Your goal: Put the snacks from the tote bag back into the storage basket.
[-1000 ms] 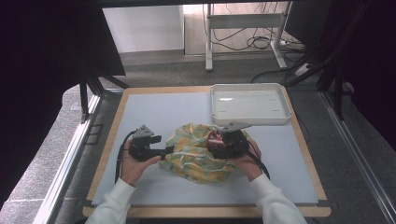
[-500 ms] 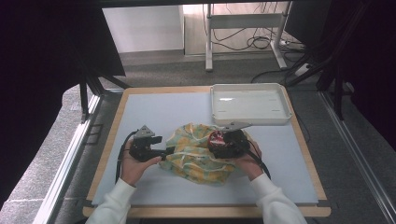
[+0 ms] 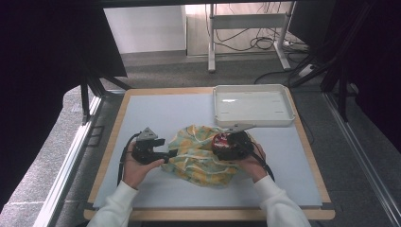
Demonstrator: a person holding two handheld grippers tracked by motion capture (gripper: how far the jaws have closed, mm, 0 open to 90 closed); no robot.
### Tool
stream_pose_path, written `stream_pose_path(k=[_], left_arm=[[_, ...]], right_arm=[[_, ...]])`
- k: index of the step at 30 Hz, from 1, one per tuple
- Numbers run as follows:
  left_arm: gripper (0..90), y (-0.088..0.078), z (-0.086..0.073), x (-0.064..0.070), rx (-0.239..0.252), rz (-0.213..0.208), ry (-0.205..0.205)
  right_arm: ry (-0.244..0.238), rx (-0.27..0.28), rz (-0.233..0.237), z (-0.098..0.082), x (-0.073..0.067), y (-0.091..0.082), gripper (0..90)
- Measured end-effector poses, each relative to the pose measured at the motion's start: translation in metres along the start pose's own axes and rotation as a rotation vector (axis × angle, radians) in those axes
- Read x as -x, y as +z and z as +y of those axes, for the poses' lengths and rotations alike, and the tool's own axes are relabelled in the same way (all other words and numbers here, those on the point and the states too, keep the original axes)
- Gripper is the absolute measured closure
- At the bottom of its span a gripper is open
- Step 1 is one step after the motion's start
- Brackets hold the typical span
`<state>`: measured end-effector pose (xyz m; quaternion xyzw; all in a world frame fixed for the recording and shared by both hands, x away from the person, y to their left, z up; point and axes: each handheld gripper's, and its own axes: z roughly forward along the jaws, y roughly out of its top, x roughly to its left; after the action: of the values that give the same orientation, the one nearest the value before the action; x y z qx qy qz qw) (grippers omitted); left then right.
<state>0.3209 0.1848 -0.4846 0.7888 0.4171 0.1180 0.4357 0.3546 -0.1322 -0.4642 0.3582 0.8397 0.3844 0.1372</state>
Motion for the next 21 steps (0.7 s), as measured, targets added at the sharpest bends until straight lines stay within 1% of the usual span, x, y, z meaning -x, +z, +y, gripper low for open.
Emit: stream_pose_path(k=[3,4,6,10,13,15,17,18,21], left_arm=[[27.2,0.001,0.000,0.001,-0.002,-0.008,0.004],[27.2,0.002,0.000,0.002,-0.002,-0.018,0.007],[27.2,0.003,0.000,0.006,-0.003,-0.051,0.011],[27.1,0.005,0.002,0.015,-0.006,-0.081,0.045],[27.2,0.006,0.003,0.018,-0.006,-0.088,0.055],[28.7,0.009,0.003,0.020,-0.010,-0.099,0.051],[30.4,0.013,0.003,0.022,-0.024,-0.114,0.058],[32.4,0.015,0.002,0.023,-0.033,-0.118,0.068],[47.6,0.022,0.000,0.028,-0.072,-0.120,0.109]], right_arm=[[0.005,0.005,0.003,0.000,0.001,-0.002,25.4],[0.005,0.008,0.001,0.001,0.001,-0.002,25.4],[0.005,0.009,0.000,0.001,0.002,-0.003,25.4],[0.003,0.004,0.002,0.000,0.001,-0.002,25.4],[0.002,0.002,0.002,0.000,0.001,-0.001,25.4],[0.002,0.003,0.003,0.000,0.001,-0.001,25.4],[0.004,0.005,0.006,0.001,0.000,-0.002,25.4],[0.006,0.006,0.008,0.001,0.000,-0.002,25.4],[0.007,0.008,0.010,0.001,-0.001,-0.002,25.4]])
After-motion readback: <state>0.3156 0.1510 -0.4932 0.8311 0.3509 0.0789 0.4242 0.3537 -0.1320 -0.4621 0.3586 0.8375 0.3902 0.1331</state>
